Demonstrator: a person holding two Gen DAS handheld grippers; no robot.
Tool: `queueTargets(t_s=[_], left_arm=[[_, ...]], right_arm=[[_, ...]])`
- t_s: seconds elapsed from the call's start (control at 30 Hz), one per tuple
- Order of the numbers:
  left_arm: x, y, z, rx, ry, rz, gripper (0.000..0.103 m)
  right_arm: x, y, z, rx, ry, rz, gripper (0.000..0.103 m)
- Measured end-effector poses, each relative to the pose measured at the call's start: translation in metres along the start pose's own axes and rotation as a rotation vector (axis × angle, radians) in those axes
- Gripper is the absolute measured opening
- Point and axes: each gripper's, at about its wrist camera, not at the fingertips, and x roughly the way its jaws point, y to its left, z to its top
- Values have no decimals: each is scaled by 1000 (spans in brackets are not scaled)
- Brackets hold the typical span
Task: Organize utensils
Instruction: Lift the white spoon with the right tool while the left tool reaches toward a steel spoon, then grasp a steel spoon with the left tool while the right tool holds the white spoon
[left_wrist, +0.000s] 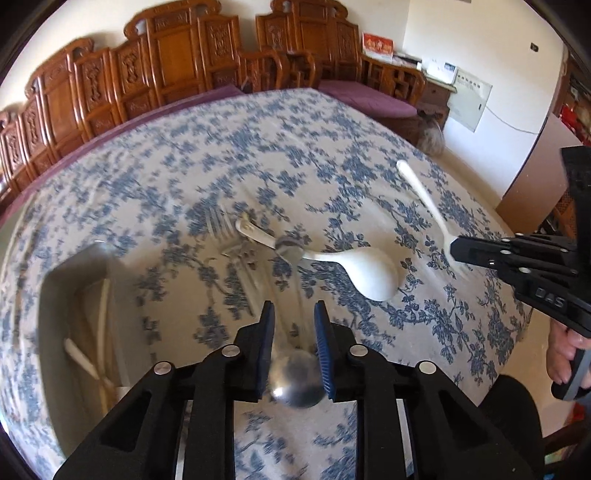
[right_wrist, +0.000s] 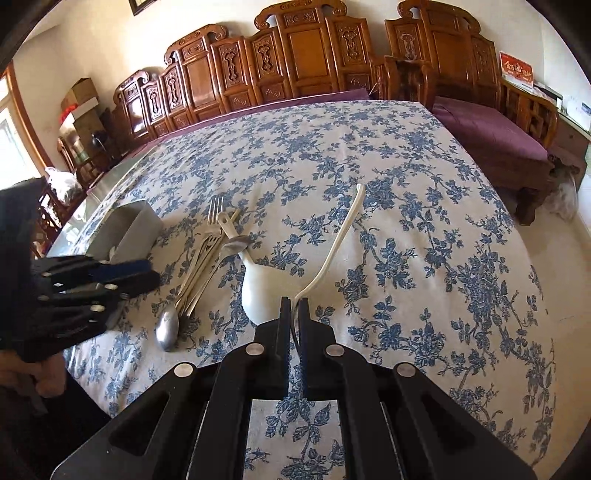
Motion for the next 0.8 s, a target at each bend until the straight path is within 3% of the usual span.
queueTargets(t_s=[0.4, 0.8], left_arm=[[59, -6, 13, -28, 117, 48, 15], [73, -7, 17, -55, 189, 86, 4]], right_arm=[[-4, -14, 4, 38, -1, 30, 5], [-15, -14, 6, 44, -22, 38, 5]])
